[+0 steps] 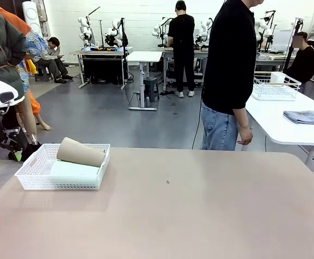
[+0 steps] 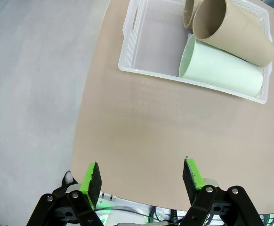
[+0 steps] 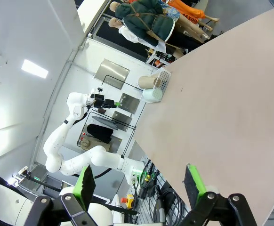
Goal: Clean and organize the cups into the basket.
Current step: Move the Organizing basket back to the left side of the table.
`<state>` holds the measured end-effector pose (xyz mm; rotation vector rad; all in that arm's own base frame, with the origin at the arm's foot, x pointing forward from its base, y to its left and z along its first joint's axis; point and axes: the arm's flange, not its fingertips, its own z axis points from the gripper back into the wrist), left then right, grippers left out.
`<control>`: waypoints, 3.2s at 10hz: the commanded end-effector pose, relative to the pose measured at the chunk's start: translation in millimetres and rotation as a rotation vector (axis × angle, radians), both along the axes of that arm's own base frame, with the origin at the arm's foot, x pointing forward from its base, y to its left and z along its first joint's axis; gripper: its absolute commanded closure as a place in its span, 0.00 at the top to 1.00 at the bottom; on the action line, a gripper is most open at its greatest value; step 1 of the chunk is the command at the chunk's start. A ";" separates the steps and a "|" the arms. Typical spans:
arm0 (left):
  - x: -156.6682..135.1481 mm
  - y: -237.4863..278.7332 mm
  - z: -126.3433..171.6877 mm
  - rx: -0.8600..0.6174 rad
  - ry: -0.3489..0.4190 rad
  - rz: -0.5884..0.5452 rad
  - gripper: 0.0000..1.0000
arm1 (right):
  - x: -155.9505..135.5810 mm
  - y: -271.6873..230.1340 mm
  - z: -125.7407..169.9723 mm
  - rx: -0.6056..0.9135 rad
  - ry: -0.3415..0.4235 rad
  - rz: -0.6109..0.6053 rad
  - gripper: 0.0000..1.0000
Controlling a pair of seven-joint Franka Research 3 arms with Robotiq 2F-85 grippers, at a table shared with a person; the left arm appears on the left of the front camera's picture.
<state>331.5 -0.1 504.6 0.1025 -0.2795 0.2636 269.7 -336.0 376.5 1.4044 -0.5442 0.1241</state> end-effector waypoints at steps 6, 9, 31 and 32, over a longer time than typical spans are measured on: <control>3.7 155.3 51.9 -0.998 0.026 -0.084 0.89 | -0.7 1.1 1.4 -0.007 -0.003 -0.005 1.00; -4.9 206.4 31.7 -1.107 0.020 -0.007 0.89 | -0.7 1.1 1.4 -0.007 -0.003 -0.005 1.00; -39.7 297.5 26.7 -1.258 -0.173 0.046 0.89 | -0.7 1.1 1.4 -0.007 -0.003 -0.005 1.00; -39.7 297.5 26.7 -1.258 -0.173 0.046 0.89 | -0.7 1.1 1.4 -0.007 -0.003 -0.005 1.00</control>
